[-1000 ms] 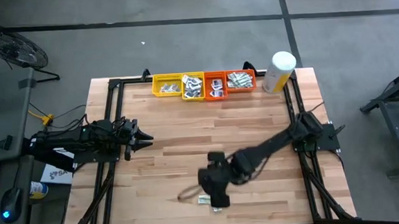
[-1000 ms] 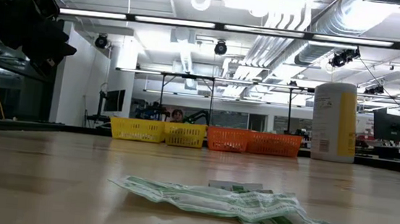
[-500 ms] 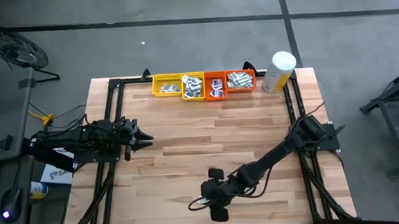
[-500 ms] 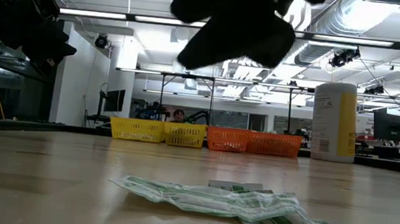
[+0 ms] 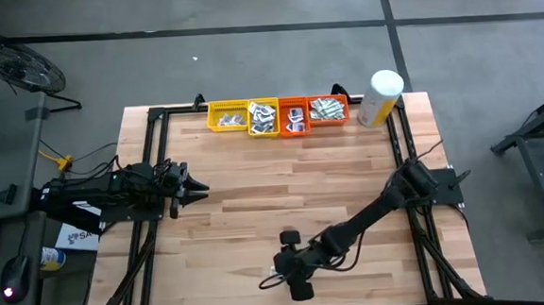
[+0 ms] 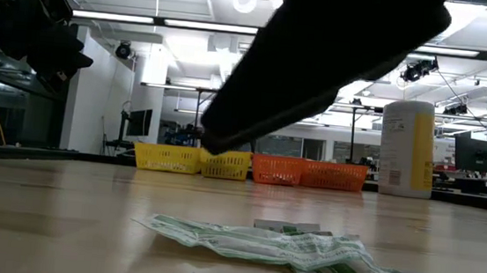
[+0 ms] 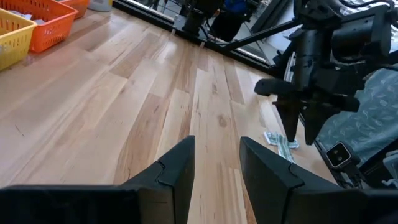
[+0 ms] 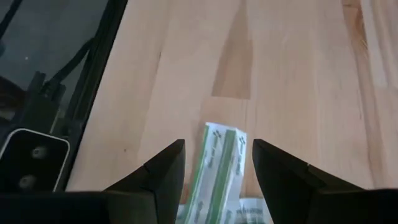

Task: Pick & Place First Aid Supplies
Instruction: Put the green pad into the right orange bin

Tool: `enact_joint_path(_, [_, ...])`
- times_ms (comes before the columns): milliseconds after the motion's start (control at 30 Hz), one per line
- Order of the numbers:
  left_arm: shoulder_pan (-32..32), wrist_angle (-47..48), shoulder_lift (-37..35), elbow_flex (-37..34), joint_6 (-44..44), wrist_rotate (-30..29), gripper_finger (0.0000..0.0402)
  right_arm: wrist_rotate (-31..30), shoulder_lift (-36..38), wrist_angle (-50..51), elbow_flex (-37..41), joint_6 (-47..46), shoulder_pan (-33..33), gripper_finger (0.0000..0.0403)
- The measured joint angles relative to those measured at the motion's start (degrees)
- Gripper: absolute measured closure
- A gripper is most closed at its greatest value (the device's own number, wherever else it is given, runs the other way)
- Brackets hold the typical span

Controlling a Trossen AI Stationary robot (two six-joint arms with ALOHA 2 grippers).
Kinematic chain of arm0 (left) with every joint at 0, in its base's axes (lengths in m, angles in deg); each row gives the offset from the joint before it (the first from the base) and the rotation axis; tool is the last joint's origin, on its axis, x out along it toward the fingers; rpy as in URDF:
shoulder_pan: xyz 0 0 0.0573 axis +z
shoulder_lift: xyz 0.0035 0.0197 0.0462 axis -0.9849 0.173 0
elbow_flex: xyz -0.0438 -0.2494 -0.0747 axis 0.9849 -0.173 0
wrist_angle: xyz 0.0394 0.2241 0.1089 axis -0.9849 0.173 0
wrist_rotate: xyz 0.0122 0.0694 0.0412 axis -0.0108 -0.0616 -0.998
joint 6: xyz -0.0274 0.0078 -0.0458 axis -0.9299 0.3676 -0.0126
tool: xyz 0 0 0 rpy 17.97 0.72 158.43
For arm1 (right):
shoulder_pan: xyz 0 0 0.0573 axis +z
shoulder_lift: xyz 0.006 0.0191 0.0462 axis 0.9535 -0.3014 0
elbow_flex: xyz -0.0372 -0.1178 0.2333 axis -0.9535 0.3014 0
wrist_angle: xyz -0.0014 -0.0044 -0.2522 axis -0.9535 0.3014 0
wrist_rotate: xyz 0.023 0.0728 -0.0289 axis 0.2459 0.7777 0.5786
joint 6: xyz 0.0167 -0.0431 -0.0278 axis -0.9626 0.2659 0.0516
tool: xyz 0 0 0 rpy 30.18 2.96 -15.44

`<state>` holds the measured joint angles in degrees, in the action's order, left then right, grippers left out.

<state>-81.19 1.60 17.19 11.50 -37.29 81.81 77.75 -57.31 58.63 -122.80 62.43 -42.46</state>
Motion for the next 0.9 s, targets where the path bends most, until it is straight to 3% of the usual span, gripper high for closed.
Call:
enact_joint_path(433, [0.0, 0.0, 0.0, 0.0, 0.0, 0.0, 0.0275, -5.0, -2.2, -0.6, -0.1, 9.5, -0.1, 0.0221])
enact_joint_path(900, [0.0, 0.0, 0.0, 0.0, 0.0, 0.0, 0.0275, -2.2, -4.3, -2.1, -0.1, 18.8, -0.4, 0.0221])
